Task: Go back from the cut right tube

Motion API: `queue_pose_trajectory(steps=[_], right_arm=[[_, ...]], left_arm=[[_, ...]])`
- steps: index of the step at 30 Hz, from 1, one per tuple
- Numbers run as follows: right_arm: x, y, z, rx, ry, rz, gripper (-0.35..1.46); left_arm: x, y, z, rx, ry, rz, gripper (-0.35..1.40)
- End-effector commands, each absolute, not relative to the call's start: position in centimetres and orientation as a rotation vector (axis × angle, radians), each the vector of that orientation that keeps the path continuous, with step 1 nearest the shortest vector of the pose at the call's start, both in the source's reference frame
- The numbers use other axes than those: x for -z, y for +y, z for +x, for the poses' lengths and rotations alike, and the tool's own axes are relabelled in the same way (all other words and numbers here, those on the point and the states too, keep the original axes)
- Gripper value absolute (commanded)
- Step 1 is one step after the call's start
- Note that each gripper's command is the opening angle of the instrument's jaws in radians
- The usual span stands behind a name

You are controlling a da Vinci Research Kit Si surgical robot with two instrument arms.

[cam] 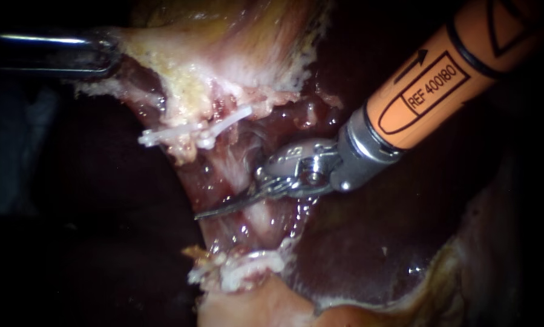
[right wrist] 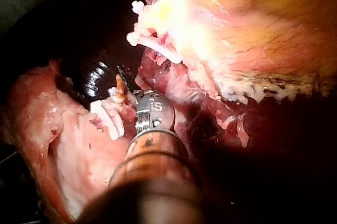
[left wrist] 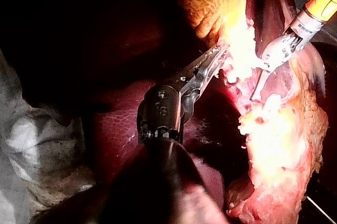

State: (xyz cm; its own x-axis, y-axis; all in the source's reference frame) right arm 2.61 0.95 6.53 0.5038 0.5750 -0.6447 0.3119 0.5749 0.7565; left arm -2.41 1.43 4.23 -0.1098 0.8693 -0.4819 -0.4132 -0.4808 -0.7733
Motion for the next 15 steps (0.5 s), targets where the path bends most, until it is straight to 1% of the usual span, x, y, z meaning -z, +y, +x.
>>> queue_pose_trajectory(steps=[1,3,4,5,6,7,8,10,11,13,15], right_arm=[[-6.53,0.94,2.61,-0.2,1.083,0.99,-0.35],[-6.52,0.94,2.61,-0.224,1.104,0.97,-0.35],[-6.52,0.94,2.61,-0.23,1.115,0.97,-0.15],[-6.52,0.94,2.61,-0.231,1.121,0.971,0.17],[-6.52,0.94,2.62,-0.234,1.129,0.973,0.54],[-6.52,0.94,2.63,-0.241,1.136,0.969,0.79],[-6.52,0.94,2.64,-0.253,1.137,0.965,0.99],[-6.51,0.93,2.67,-0.278,1.144,0.927,1.23],[-6.5,0.93,2.68,-0.289,1.145,0.915,1.3],[-6.5,0.93,2.7,-0.303,1.15,0.885,1.4],[-6.5,0.93,2.71,-0.31,1.151,0.873,1.43]], left_arm=[[-4.23,1.43,-2.41,-1.747,-0.575,-1.209,-0.35],[-4.23,1.43,-2.41,-1.747,-0.575,-1.209,-0.35],[-4.23,1.43,-2.41,-1.747,-0.575,-1.209,-0.35],[-4.23,1.43,-2.41,-1.747,-0.575,-1.209,-0.35],[-4.23,1.43,-2.41,-1.747,-0.575,-1.209,-0.35],[-4.23,1.43,-2.41,-1.747,-0.575,-1.209,-0.35],[-4.23,1.43,-2.41,-1.747,-0.575,-1.209,-0.35],[-4.23,1.43,-2.41,-1.747,-0.575,-1.209,-0.35],[-4.23,1.43,-2.41,-1.747,-0.575,-1.209,-0.35],[-4.24,1.43,-2.41,-1.747,-0.575,-1.209,-0.35],[-4.24,1.43,-2.41,-1.747,-0.575,-1.209,-0.35]])
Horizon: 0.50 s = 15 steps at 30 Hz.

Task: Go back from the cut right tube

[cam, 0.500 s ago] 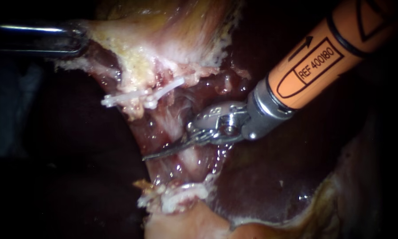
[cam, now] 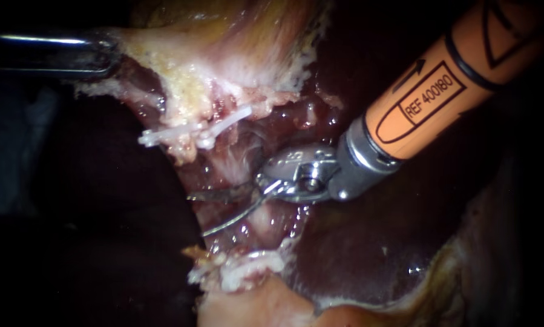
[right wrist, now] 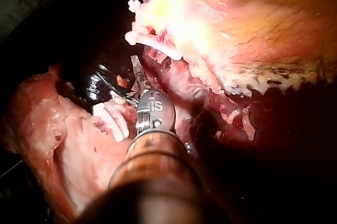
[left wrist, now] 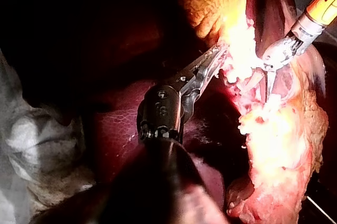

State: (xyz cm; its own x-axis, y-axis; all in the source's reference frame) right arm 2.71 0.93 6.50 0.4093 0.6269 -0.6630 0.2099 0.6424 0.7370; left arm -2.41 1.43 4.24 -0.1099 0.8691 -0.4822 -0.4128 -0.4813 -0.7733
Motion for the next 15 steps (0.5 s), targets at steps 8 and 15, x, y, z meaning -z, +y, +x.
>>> queue_pose_trajectory(steps=[8,15], right_arm=[[-6.31,0.94,2.4,-0.373,1.165,0.615,1.43],[-5.96,1.07,1.85,-0.286,0.986,0.42,1.43]], left_arm=[[-4.24,1.43,-2.41,-1.748,-0.575,-1.209,-0.35],[-4.25,1.43,-2.41,-1.748,-0.575,-1.21,-0.35]])
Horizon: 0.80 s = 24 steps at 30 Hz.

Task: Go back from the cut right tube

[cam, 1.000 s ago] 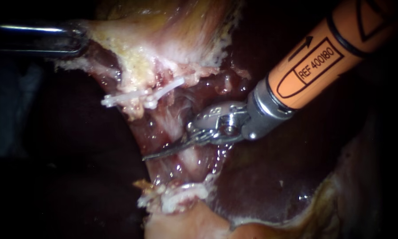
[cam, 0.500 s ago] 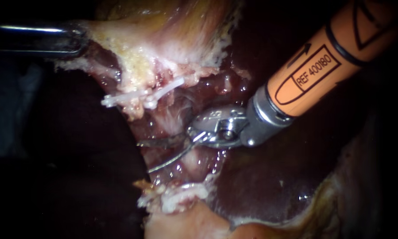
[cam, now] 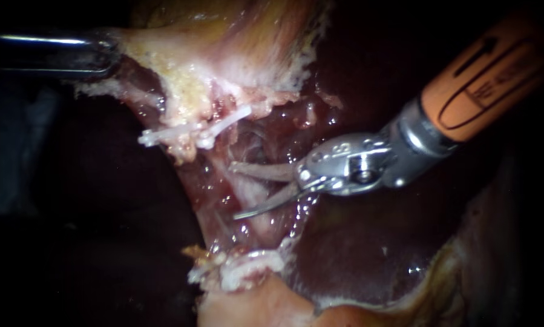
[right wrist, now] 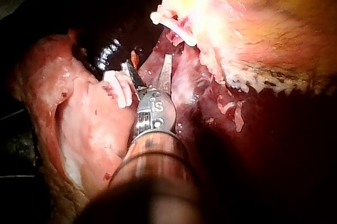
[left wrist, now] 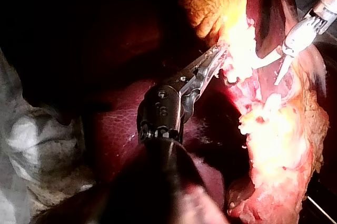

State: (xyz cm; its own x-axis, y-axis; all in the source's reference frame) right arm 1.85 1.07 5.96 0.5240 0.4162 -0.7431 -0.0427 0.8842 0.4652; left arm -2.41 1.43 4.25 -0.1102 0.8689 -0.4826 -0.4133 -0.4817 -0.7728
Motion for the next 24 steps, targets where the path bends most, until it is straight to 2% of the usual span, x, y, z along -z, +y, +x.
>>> queue_pose_trajectory(steps=[1,11,24], right_arm=[[-5.92,1.08,1.76,-0.277,0.984,0.404,1.43],[-5.66,1.13,1.02,-0.246,0.857,0.309,1.43],[-5.64,1.16,0.88,-0.247,0.849,0.304,1.43]], left_arm=[[-4.25,1.43,-2.41,-1.748,-0.575,-1.21,-0.35],[-4.26,1.42,-2.4,-1.748,-0.574,-1.21,-0.35],[-4.53,1.44,-2.54,-1.752,-0.556,-1.212,-0.35]])
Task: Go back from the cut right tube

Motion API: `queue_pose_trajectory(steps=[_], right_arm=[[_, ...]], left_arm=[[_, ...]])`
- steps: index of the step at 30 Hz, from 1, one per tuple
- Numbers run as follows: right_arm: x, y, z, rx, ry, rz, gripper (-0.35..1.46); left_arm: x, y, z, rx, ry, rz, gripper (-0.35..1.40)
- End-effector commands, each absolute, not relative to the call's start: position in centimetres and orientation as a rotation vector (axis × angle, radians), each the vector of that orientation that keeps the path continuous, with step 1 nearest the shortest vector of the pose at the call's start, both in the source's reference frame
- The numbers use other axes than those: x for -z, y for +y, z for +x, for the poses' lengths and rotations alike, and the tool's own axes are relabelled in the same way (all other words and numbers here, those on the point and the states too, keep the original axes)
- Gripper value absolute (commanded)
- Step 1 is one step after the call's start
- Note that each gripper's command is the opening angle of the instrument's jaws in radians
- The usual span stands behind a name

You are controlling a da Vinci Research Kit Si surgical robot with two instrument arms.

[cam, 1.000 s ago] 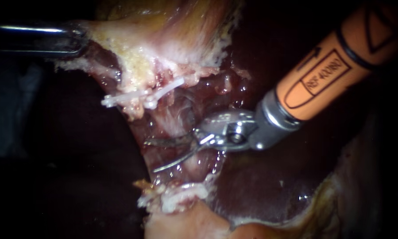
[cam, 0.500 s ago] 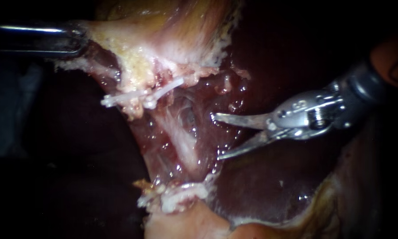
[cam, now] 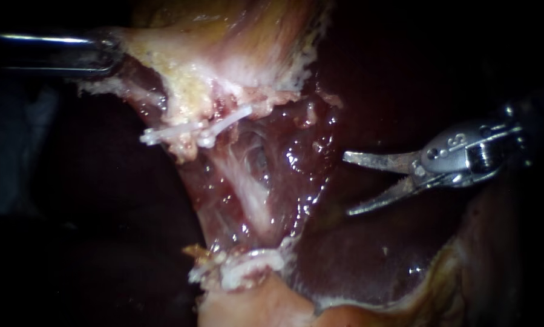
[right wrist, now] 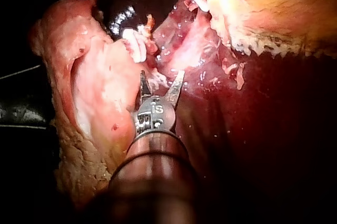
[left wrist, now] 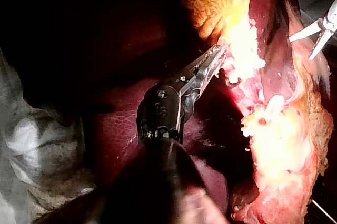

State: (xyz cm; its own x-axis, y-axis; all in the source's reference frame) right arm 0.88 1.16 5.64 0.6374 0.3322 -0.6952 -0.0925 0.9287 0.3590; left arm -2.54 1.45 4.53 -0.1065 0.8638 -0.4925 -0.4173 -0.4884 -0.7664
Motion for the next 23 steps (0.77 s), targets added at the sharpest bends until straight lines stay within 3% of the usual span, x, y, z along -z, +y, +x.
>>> queue_pose_trajectory(steps=[1,9,23], right_arm=[[-5.64,1.16,0.88,-0.247,0.849,0.304,1.43],[-5.65,1.17,0.88,-0.247,0.848,0.303,1.43],[-5.65,1.17,0.87,-0.245,0.85,0.309,1.45]], left_arm=[[-4.58,1.43,-2.57,-1.755,-0.556,-1.21,-0.35],[-4.93,1.35,-2.82,-1.791,-0.564,-1.2,-0.35],[-4.94,1.36,-2.85,-1.792,-0.563,-1.197,-0.35]])
